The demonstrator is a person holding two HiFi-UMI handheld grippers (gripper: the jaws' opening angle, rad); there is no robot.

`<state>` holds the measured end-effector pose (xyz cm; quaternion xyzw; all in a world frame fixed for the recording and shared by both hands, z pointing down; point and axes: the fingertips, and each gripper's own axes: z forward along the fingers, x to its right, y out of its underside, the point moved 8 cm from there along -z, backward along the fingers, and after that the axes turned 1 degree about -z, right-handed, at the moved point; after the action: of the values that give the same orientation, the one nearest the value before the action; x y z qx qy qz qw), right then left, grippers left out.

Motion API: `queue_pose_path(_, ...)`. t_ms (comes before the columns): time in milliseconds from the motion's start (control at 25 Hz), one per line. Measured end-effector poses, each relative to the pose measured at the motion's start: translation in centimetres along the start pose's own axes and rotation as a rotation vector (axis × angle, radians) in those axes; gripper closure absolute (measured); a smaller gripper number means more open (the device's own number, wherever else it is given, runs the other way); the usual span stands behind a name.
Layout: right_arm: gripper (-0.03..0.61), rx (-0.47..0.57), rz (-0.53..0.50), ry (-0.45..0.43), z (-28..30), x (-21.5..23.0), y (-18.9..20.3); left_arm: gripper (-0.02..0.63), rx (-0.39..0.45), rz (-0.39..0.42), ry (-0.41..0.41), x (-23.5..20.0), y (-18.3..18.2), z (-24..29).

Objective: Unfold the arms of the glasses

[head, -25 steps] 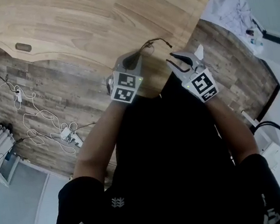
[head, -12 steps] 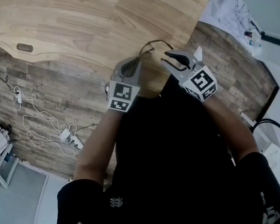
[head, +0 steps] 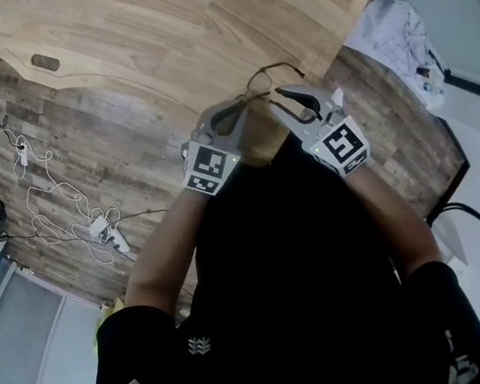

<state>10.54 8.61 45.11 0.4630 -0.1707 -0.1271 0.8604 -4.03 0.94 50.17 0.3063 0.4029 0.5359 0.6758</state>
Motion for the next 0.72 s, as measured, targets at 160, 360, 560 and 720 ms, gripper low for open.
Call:
queue_pose_path(160, 0.494, -0.008, 0.016, -0.025, 0.6, 0.2, -0.3, 0.591, 0.015, -0.009, -0.009, 0.1, 0.1, -0.4)
queue_pose_path(360, 0.515, -0.032, 0.018, -0.078, 1.2, 0.2, -0.2, 0.591, 0.017, -0.005, -0.014, 0.4, 0.3, -0.9)
queue_pose_path(560, 0.515, -0.043, 0.006, -0.114, 1.7, -0.1, -0.3, 0.591, 0.022, 0.009, -0.015, 0.6, 0.5, -1.3)
queue_pose_path(720, 0.515, -0.028, 0.025, -0.136, 2.0, -0.3, -0.6, 0.591, 0.018, 0.023, -0.020, 0.6, 0.4, -1.5)
